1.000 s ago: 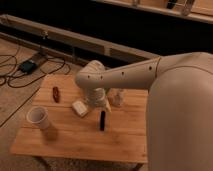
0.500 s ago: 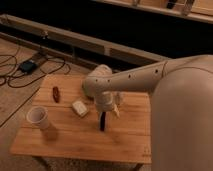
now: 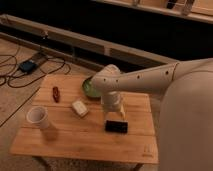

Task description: Knock the eraser over

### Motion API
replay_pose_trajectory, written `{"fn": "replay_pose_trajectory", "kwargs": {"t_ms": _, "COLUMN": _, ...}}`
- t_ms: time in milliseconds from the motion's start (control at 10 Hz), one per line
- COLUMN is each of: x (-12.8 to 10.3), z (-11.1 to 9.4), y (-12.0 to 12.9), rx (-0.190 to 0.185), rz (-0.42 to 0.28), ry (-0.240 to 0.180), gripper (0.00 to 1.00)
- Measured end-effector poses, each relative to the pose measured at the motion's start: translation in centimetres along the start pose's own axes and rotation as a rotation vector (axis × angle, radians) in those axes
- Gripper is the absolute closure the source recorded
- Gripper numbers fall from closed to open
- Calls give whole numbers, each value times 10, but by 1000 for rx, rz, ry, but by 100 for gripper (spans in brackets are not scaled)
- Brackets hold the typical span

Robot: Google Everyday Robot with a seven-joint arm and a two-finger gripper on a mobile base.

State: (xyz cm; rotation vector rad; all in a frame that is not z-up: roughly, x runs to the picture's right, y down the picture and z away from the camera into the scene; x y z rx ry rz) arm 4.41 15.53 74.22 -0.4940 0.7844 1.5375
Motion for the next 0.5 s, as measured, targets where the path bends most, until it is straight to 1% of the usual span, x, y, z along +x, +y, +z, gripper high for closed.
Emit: {"fn": "replay_pose_trajectory", "kwargs": {"t_ms": 500, "x": 0, "z": 0, "y": 2, "rx": 0, "rz": -7, "ry": -1, "gripper": 35}}
